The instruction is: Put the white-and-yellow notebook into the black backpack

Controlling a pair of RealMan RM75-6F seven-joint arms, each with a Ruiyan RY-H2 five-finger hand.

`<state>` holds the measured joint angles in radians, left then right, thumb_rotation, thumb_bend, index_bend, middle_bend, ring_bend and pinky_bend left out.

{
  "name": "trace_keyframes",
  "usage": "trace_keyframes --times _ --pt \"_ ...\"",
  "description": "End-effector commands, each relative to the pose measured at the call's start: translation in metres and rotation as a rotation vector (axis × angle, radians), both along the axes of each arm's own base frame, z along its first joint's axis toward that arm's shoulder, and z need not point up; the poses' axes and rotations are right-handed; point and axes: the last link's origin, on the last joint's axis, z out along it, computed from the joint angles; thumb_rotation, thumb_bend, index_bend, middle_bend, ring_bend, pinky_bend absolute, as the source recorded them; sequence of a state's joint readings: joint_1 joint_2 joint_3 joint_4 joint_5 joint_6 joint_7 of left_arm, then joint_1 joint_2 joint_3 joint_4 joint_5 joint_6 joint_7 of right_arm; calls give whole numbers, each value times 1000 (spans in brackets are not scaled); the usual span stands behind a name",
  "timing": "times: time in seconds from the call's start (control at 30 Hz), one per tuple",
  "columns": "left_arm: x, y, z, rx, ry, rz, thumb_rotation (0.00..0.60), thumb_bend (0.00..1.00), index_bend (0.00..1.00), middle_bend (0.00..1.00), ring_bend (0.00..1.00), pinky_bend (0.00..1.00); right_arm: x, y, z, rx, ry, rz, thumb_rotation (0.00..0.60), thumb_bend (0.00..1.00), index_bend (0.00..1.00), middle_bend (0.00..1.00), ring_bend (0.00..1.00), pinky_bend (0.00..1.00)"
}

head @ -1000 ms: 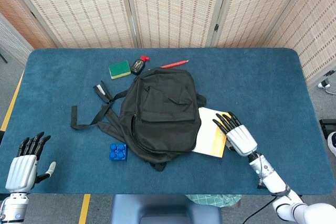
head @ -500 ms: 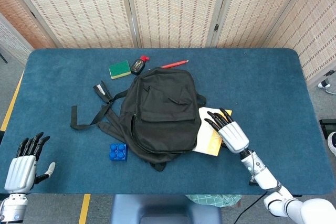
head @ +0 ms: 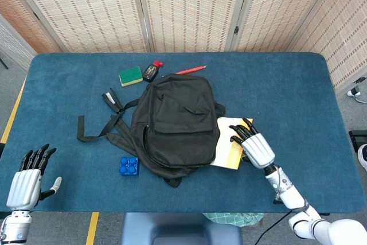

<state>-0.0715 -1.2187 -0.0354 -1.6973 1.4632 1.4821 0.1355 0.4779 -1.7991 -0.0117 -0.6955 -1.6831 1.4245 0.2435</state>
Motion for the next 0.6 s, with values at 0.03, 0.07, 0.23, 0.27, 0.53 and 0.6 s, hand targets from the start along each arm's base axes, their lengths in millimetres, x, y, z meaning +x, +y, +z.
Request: trace_keyframes --times 0.03,0.07,0.23,0.27,0.53,0.6 --pt "0 0 0 0 0 0 600 409 156 91 116 0 -1 0 -1 -8 -2 -2 600 400 493 252 228 89" --pt "0 0 0 0 1 0 600 409 157 90 116 0 -2 0 -1 -8 -3 -5 600 400 510 262 235 96" --pt "0 0 0 1 3 3 600 409 157 90 116 0 -4 -1 -2 -19 9 -4 600 400 582 298 261 115" --pt "0 0 0 1 3 3 600 408 157 90 116 0 -4 -2 -2 -24 9 -2 600 400 598 306 268 119" --pt "1 5 -1 -10 0 -8 600 408 157 89 114 0 -6 -6 2 -57 50 23 600 400 707 368 319 159" --pt "2 7 -1 -14 2 -17 600 408 157 87 112 0 -7 -7 3 -63 57 27 600 420 717 374 330 166"
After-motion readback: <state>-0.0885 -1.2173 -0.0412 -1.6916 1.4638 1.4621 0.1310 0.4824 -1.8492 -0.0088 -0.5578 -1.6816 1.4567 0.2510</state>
